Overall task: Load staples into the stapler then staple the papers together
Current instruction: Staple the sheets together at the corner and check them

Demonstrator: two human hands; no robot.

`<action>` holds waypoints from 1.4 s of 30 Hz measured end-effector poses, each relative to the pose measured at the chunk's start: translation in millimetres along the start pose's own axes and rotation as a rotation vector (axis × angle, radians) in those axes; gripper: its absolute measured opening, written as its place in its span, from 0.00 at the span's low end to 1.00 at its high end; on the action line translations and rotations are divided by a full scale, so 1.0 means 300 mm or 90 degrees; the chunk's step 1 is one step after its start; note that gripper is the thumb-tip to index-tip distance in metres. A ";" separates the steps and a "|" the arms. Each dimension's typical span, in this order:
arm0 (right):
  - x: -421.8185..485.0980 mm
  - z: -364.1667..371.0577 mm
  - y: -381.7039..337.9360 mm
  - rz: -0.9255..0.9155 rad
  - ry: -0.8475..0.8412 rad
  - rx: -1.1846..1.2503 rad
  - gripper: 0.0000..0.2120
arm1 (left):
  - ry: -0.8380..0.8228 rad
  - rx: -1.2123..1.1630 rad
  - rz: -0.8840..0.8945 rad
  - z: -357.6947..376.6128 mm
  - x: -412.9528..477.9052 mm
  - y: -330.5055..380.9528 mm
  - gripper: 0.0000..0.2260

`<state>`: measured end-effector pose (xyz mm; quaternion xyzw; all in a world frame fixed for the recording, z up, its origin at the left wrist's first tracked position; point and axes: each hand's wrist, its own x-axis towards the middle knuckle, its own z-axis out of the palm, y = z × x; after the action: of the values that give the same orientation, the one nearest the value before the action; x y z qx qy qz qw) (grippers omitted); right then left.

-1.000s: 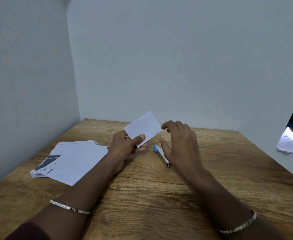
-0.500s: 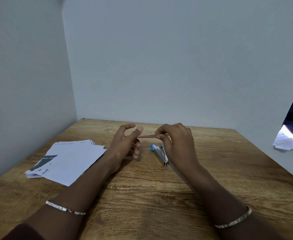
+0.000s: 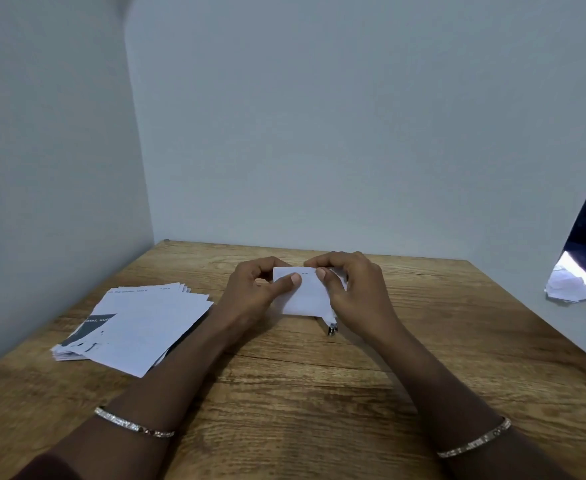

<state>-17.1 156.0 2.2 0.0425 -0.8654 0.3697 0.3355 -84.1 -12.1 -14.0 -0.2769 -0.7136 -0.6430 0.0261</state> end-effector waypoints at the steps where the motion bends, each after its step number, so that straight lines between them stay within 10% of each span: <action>1: -0.001 0.001 -0.001 0.001 -0.004 0.004 0.12 | -0.003 -0.003 0.005 -0.002 0.000 0.000 0.06; 42: 0.021 -0.003 0.063 0.155 -0.038 0.361 0.14 | 0.035 -0.066 -0.007 -0.004 0.016 -0.027 0.14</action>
<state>-27.5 171.2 -5.1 0.0411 -0.7360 0.6325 0.2379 -91.9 -11.6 -19.3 -0.2562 -0.6800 -0.6864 0.0281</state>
